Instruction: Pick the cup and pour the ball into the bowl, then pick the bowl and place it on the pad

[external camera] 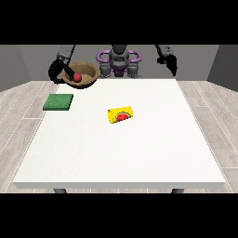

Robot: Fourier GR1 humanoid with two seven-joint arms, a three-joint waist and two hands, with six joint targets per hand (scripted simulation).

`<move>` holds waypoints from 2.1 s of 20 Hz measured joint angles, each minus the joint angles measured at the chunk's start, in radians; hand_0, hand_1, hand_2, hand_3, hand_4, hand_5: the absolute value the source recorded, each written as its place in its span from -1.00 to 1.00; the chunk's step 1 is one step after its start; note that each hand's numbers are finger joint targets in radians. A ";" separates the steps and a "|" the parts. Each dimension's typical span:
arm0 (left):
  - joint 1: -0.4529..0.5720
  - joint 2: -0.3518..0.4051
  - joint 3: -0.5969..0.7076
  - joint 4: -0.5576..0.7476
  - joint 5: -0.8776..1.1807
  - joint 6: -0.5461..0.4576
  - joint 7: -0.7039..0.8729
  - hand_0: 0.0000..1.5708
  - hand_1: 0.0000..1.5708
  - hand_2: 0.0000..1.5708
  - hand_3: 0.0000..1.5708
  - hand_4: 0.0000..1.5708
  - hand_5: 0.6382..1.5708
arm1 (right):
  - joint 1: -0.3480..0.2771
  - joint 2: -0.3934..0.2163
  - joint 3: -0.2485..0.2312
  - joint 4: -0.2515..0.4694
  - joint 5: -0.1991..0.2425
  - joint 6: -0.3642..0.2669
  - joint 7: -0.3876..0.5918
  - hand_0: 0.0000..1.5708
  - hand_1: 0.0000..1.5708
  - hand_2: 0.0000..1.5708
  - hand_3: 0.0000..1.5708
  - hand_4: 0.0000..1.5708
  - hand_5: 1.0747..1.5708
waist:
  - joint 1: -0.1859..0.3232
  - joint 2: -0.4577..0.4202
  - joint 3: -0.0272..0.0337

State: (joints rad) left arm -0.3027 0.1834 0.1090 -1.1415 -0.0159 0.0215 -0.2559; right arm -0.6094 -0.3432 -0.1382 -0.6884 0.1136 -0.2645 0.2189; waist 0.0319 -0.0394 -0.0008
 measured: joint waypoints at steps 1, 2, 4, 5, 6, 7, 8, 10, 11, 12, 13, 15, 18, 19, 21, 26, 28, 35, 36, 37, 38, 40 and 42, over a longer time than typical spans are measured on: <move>-0.003 0.012 0.012 0.010 0.007 -0.011 -0.010 -1.00 -1.00 -1.00 -1.00 0.34 0.71 | -0.002 0.001 0.000 -0.017 0.000 0.002 0.013 1.00 1.00 1.00 -0.04 0.00 1.00 | -0.004 0.009 0.0002; -0.002 0.012 0.016 0.014 0.010 -0.015 -0.023 -1.00 -1.00 -1.00 -1.00 0.40 0.74 | 0.001 -0.007 -0.004 -0.028 -0.003 0.012 0.018 1.00 1.00 1.00 -0.07 -0.01 1.00 | -0.006 0.019 0.0003; -0.003 0.010 0.017 0.004 0.012 -0.018 -0.026 -1.00 -1.00 -1.00 -1.00 0.55 0.81 | 0.010 -0.043 -0.025 -0.034 -0.014 0.037 0.008 1.00 1.00 1.00 -0.41 0.06 0.99 | 0.000 0.032 0.0004; -0.003 0.012 0.016 -0.015 0.015 -0.021 -0.021 -1.00 -1.00 -1.00 -1.00 0.60 0.85 | 0.025 -0.071 -0.040 -0.026 -0.021 0.055 -0.019 1.00 1.00 1.00 -0.72 0.12 1.00 | 0.009 0.042 0.0006; -0.009 0.027 0.026 -0.028 0.030 -0.040 -0.013 -1.00 -1.00 -1.00 -1.00 0.64 0.87 | 0.031 -0.104 -0.057 -0.018 -0.029 0.074 -0.039 1.00 1.00 1.00 -1.00 0.13 1.00 | 0.019 0.056 0.0010; -0.011 0.044 0.045 -0.031 0.046 -0.054 -0.021 -1.00 -1.00 -1.00 -1.00 0.67 0.90 | 0.043 -0.123 -0.067 -0.016 -0.033 0.087 -0.060 1.00 1.00 1.00 -1.00 0.16 1.00 | 0.021 0.069 0.0008; -0.018 0.076 0.076 -0.028 0.072 -0.079 -0.026 -1.00 -1.00 -1.00 -1.00 0.69 0.95 | 0.053 -0.143 -0.076 -0.016 -0.038 0.103 -0.079 1.00 1.00 1.00 -1.00 0.17 1.00 | 0.019 0.081 0.0009; -0.039 0.151 0.142 -0.024 0.124 -0.131 -0.032 -1.00 -1.00 -1.00 -1.00 0.67 0.99 | 0.072 -0.173 -0.103 -0.009 -0.054 0.121 -0.129 1.00 1.00 1.00 -1.00 0.10 1.00 | 0.028 0.115 0.0011; -0.036 0.191 0.175 -0.013 0.153 -0.170 -0.038 -1.00 -1.00 -1.00 -1.00 0.65 1.00 | 0.085 -0.178 -0.115 -0.008 -0.062 0.119 -0.148 1.00 1.00 1.00 -1.00 0.10 1.00 | 0.037 0.125 0.0009; -0.042 0.229 0.211 0.006 0.178 -0.196 -0.042 -1.00 -1.00 -1.00 -1.00 0.64 1.00 | 0.090 -0.177 -0.118 -0.013 -0.065 0.120 -0.159 1.00 1.00 1.00 -1.00 0.11 1.00 | 0.033 0.133 0.0008; -0.049 0.263 0.236 0.010 0.202 -0.227 -0.048 -1.00 -1.00 -1.00 -1.00 0.63 1.00 | 0.094 -0.191 -0.134 -0.007 -0.074 0.122 -0.178 1.00 1.00 1.00 -1.00 0.04 0.99 | 0.043 0.150 0.0011; -0.054 0.310 0.278 0.038 0.232 -0.264 -0.056 -1.00 -1.00 -1.00 -1.00 0.61 1.00 | 0.091 -0.196 -0.143 -0.009 -0.072 0.105 -0.195 1.00 1.00 1.00 -1.00 0.01 0.98 | 0.051 0.168 0.0010; -0.055 0.384 0.345 0.104 0.274 -0.332 -0.110 -1.00 -1.00 -1.00 -1.00 0.54 0.99 | 0.085 -0.207 -0.167 -0.015 -0.091 0.113 -0.230 1.00 1.00 1.00 -1.00 -0.03 0.99 | 0.050 0.216 0.0010; -0.060 0.407 0.365 0.124 0.286 -0.350 -0.127 -1.00 -1.00 -1.00 -1.00 0.54 0.98 | 0.080 -0.213 -0.179 -0.014 -0.099 0.114 -0.246 1.00 1.00 1.00 -1.00 -0.04 0.99 | 0.049 0.237 0.0008; -0.063 0.439 0.388 0.162 0.299 -0.384 -0.159 -1.00 -1.00 -1.00 -1.00 0.51 0.97 | 0.066 -0.221 -0.192 -0.009 -0.107 0.108 -0.248 1.00 1.00 1.00 -1.00 -0.13 0.98 | 0.052 0.260 0.0008; -0.072 0.479 0.411 0.160 0.327 -0.418 -0.158 -1.00 -1.00 -1.00 -1.00 0.50 0.96 | 0.047 -0.280 -0.247 0.054 -0.121 0.074 -0.253 0.38 0.38 0.56 0.48 -1.00 0.81 | 0.070 0.296 0.0013; -0.073 0.478 0.410 0.143 0.329 -0.412 -0.156 -1.00 -1.00 -1.00 -1.00 0.49 0.95 | 0.037 -0.305 -0.260 0.091 -0.127 0.092 -0.254 -0.22 -0.22 -0.13 0.35 -1.00 0.79 | 0.075 0.308 0.0015; -0.074 0.481 0.400 0.146 0.330 -0.408 -0.131 -1.00 -1.00 -1.00 -1.00 0.37 0.99 | 0.010 -0.300 -0.245 0.132 -0.127 0.130 -0.235 -1.00 -1.00 -1.00 -0.85 -1.00 0.19 | 0.073 0.271 0.0015; -0.078 0.468 0.383 0.128 0.325 -0.400 -0.115 -1.00 -1.00 -1.00 -1.00 0.28 1.00 | 0.001 -0.302 -0.241 0.138 -0.124 0.135 -0.225 -1.00 -1.00 -1.00 -1.00 -1.00 0.15 | 0.072 0.261 0.0015; -0.081 0.445 0.362 0.100 0.320 -0.384 -0.094 -1.00 -1.00 -1.00 -1.00 0.15 0.97 | -0.005 -0.308 -0.238 0.148 -0.120 0.137 -0.217 -1.00 -1.00 -1.00 -1.00 -1.00 0.15 | 0.074 0.247 0.0018; -0.077 0.408 0.330 0.062 0.313 -0.369 -0.067 -1.00 -1.00 -1.00 -1.00 0.15 0.97 | -0.002 -0.309 -0.236 0.162 -0.116 0.137 -0.211 -1.00 -1.00 -1.00 -1.00 -1.00 0.13 | 0.079 0.219 0.0023; -0.074 0.356 0.281 0.008 0.301 -0.338 -0.010 -1.00 -1.00 -1.00 -1.00 0.15 0.97 | -0.008 -0.324 -0.227 0.174 -0.109 0.158 -0.185 -1.00 -1.00 -1.00 -0.87 -0.66 0.22 | 0.085 0.162 0.0030; -0.069 0.322 0.251 0.004 0.283 -0.312 0.020 -1.00 -1.00 -1.00 -1.00 0.15 0.97 | -0.038 -0.315 -0.209 0.153 -0.109 0.186 -0.146 -1.00 -1.00 -1.00 -1.00 -0.39 0.45 | 0.069 0.102 0.0019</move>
